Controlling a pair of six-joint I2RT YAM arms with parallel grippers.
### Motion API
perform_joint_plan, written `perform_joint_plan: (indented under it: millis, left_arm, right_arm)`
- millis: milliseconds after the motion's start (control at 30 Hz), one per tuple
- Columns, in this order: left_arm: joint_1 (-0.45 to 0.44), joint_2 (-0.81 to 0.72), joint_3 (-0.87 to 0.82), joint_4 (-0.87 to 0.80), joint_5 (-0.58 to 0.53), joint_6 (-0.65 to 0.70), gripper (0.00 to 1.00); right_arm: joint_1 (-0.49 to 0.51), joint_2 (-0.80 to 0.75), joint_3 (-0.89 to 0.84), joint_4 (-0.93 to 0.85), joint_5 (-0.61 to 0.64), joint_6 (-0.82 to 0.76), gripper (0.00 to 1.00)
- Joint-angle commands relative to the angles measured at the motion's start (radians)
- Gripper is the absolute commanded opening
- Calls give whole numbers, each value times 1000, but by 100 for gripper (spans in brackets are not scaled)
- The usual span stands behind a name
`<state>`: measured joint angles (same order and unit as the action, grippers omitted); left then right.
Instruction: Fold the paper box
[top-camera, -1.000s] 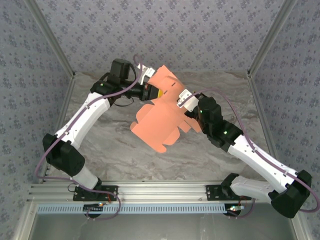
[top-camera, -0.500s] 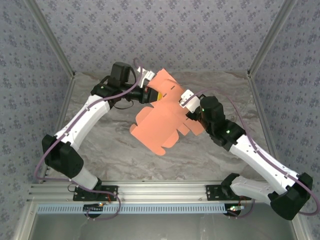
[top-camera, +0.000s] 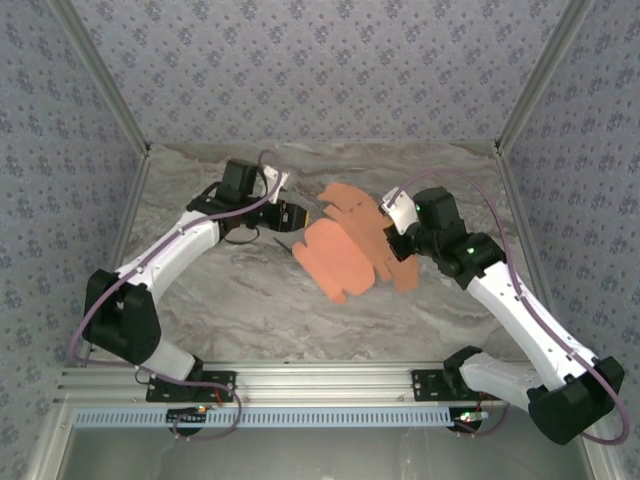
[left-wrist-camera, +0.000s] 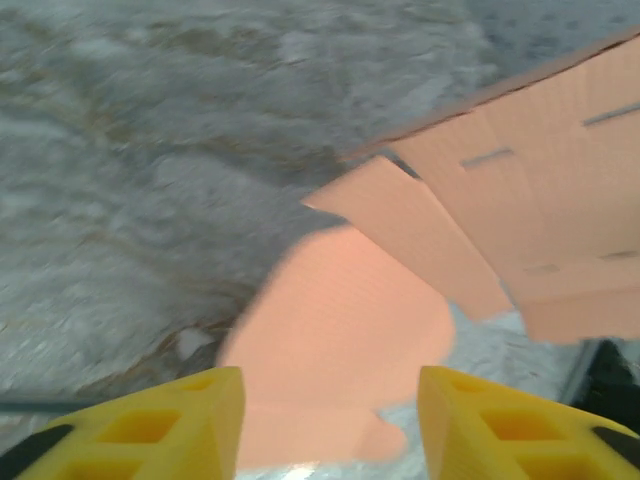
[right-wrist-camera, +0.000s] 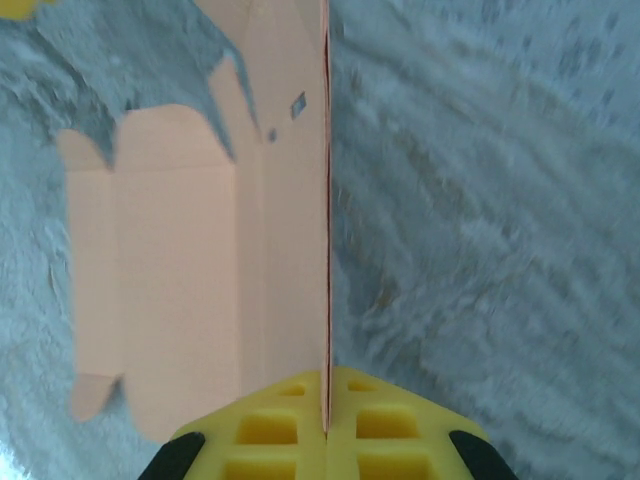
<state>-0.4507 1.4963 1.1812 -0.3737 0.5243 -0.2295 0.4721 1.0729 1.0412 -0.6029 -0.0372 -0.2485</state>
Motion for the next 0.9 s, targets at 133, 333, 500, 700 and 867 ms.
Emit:
perform_joint_plan:
  millis: [133, 333, 500, 700, 867]
  left_arm:
    - [-75, -169, -207, 240, -167, -95, 52]
    - [-236, -138, -299, 464, -146, -56, 53]
    - [-321, 45, -258, 647, -131, -154, 49]
    - [-362, 250, -192, 785, -146, -217, 38]
    - [-366, 364, -147, 843, -139, -230, 29]
  right_arm:
    - [-114, 97, 17, -66, -61, 116, 0]
    - [-139, 231, 120, -125, -62, 117, 0]
    - [-158, 287, 143, -147, -71, 147, 0]
    - [-175, 304, 142, -143, -90, 160, 0]
    - [-180, 311, 143, -141, -92, 158, 0]
